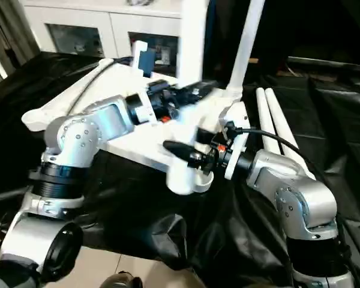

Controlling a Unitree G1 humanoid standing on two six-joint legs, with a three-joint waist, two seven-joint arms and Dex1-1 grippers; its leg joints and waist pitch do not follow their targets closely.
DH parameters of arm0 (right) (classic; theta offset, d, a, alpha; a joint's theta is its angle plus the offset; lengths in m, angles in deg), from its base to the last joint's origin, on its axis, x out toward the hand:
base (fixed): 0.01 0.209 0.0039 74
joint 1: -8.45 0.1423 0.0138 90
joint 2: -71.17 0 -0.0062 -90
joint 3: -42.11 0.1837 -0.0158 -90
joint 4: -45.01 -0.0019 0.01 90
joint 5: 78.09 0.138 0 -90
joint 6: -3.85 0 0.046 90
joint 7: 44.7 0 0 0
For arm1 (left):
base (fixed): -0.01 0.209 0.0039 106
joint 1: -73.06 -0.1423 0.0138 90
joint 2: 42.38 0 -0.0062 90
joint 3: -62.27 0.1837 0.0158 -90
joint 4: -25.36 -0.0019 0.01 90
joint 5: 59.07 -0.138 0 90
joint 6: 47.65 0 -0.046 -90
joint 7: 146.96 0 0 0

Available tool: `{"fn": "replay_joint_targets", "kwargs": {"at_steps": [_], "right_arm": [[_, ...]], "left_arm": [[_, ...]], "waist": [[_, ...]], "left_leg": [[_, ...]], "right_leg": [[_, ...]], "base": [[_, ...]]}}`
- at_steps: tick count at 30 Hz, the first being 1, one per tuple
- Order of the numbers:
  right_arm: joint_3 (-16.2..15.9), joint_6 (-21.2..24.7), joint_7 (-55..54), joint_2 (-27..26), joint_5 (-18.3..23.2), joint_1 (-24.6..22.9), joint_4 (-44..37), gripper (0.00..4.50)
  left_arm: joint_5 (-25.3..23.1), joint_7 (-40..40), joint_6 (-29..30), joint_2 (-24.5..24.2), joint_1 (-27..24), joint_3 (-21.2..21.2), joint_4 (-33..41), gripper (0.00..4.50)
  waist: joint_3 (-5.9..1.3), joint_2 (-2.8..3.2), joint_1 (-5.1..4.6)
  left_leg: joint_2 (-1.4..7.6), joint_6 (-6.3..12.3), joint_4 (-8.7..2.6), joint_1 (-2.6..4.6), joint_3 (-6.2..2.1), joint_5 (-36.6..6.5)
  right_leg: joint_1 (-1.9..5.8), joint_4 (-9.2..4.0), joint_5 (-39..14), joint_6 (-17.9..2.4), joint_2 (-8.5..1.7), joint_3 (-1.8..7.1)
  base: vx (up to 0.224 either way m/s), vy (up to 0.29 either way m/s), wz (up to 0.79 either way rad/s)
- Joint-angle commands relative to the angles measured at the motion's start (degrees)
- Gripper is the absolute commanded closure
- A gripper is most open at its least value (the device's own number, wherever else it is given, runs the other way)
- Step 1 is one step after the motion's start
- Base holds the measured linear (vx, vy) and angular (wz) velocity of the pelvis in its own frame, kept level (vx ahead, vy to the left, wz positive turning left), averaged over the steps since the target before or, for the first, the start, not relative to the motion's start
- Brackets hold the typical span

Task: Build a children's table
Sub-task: Pick table leg

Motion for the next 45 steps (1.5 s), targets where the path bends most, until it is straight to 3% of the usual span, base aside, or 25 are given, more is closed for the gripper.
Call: {"fn": "replay_joint_targets", "kwargs": {"at_steps": [1, 7, 8, 14, 15, 17, 19, 21, 24, 27, 28, 32, 37, 45], "right_arm": [[-0.62, 1.67, -0.32, 0.90, 0.45, 0.98, -0.86, 1.98], [-1.27, 2.26, -0.89, 0.34, 0.15, 1.00, -1.03, 2.40], [-1.26, 2.22, -1.07, 0.25, 0.14, 1.04, -0.98, 2.42], [-1.49, 1.23, -4.33, -1.39, -1.13, 1.83, -0.35, 2.59], [-1.78, 0.46, -6.63, -2.42, -2.41, 2.30, -0.08, 2.59], [-1.94, 0.08, -7.78, -2.96, -3.07, 2.55, 0.03, 2.62], [-2.11, 0.19, -9.10, -3.73, -3.37, 2.91, -0.09, 2.62], [-2.34, 0.49, -9.70, -4.31, -3.12, 3.15, -0.63, 2.62], [-2.36, 0.59, -9.80, -4.70, -3.06, 3.40, -0.80, 2.62], [-2.72, 0.06, -9.46, -4.63, -3.21, 3.51, -0.98, 2.62], [-2.82, -0.07, -9.37, -4.54, -3.36, 3.59, -0.94, 2.27], [-2.66, 1.57, -8.21, -3.75, -1.98, 3.84, -0.60, 1.86], [-4.53, 3.68, -6.16, 1.06, -4.94, 4.89, 1.55, 1.84], [-4.72, 5.60, -4.42, 2.99, -3.61, 5.22, 2.18, 1.84]], "left_arm": [[2.40, -1.67, 0.57, 0.13, 0.58, -0.86, 1.52, 2.66], [2.34, -2.50, 0.58, -0.12, 0.04, -0.32, 2.24, 2.66], [2.20, -2.61, 0.48, -0.20, -0.04, -0.15, 2.36, 2.31], [-1.95, 5.20, -0.07, 1.07, 0.66, -0.23, 0.57, 1.66], [-5.02, 11.99, -0.79, 2.51, 0.69, -0.72, -0.97, 1.66], [-6.34, 14.62, -1.09, 3.16, 0.30, -0.64, -1.20, 1.56], [-8.55, 17.96, -2.03, 4.20, -0.65, -0.07, -1.38, 1.96], [-8.77, 19.90, -3.11, 5.30, -1.24, -0.81, -1.59, 1.90], [-8.51, 21.28, -3.85, 6.18, -1.43, -1.69, -1.70, 2.40], [-9.09, 21.22, -4.60, 6.19, -1.23, -1.47, -1.13, 2.48], [-9.47, 21.02, -4.66, 6.00, -1.16, -1.16, -0.92, 2.60], [-10.26, 19.95, -4.77, 5.09, -0.88, 0.13, -0.49, 2.66], [-10.69, 16.57, -4.45, 3.10, -0.22, 2.63, 0.42, 2.68], [-10.86, 14.48, -4.43, 2.24, -0.20, 4.37, 0.85, 2.68]], "waist": [[-4.64, -0.73, 0.26], [-4.79, -0.81, 0.36], [-4.81, -0.79, 0.38], [-4.74, -0.80, 0.31], [-4.76, -0.72, 0.27], [-4.76, -0.70, 0.26], [-4.79, -0.78, 0.24], [-4.85, -0.81, 0.26], [-4.89, -0.87, 0.30], [-4.78, -0.96, 0.21], [-4.75, -1.04, 0.17], [-4.74, -1.07, 0.18], [-4.77, -1.10, 0.25], [-4.80, -1.08, 0.25]], "left_leg": [[2.80, 1.78, -3.62, 0.85, -1.25, -8.93], [2.90, 1.35, -3.68, 0.94, -1.32, -8.36], [2.91, 1.38, -3.67, 0.94, -1.31, -8.24], [2.83, 0.78, -3.71, 0.91, -1.31, -8.78], [2.82, 0.66, -3.70, 0.84, -1.33, -8.65], [2.84, 0.36, -3.71, 0.81, -1.45, -8.69], [2.73, 0.59, -3.71, 0.76, -1.37, -8.40], [2.77, 0.72, -3.70, 0.72, -1.39, -7.84], [2.73, 1.13, -3.63, 0.73, -1.35, -7.63], [2.71, 1.27, -3.70, 0.73, -1.33, -8.13], [2.74, 1.22, -3.71, 0.79, -1.32, -8.32], [2.78, 1.01, -3.77, 0.85, -1.35, -8.50], [2.78, 1.11, -3.68, 0.87, -1.30, -7.85], [2.82, 1.45, -3.56, 0.83, -1.28, -7.50]], "right_leg": [[3.46, -4.56, -15.08, -9.17, -4.51, 2.55], [3.36, -4.42, -14.62, -8.67, -4.47, 2.56], [3.36, -4.40, -14.33, -8.77, -4.50, 2.58], [3.43, -4.51, -14.83, -8.49, -4.49, 2.55], [3.43, -4.62, -14.78, -7.90, -4.43, 2.57], [3.42, -4.54, -14.67, -7.81, -4.40, 2.49], [3.50, -4.70, -14.62, -7.33, -4.37, 2.53], [3.52, -4.60, -13.83, -7.31, -4.36, 2.54], [3.51, -4.48, -12.87, -7.71, -4.33, 2.51], [3.51, -4.67, -14.45, -7.33, -4.39, 2.49], [3.41, -4.78, -14.97, -7.08, -4.34, 2.49], [3.41, -4.71, -14.94, -6.99, -4.36, 2.55], [3.51, -4.45, -13.44, -7.47, -4.39, 2.66], [3.49, -4.44, -13.44, -7.95, -4.39, 2.63]], "base": [[0.000, 0.000, 0.00], [0.000, 0.000, 0.00], [0.000, 0.000, 0.00], [0.000, 0.000, 0.00], [0.000, 0.000, 0.00], [0.000, 0.000, 0.00], [0.000, 0.000, 0.00], [0.000, 0.000, 0.00], [0.000, 0.000, 0.00], [0.000, 0.000, 0.00], [0.000, 0.000, 0.00], [0.000, 0.000, 0.00], [0.000, 0.000, 0.00], [0.000, 0.000, 0.00]]}}
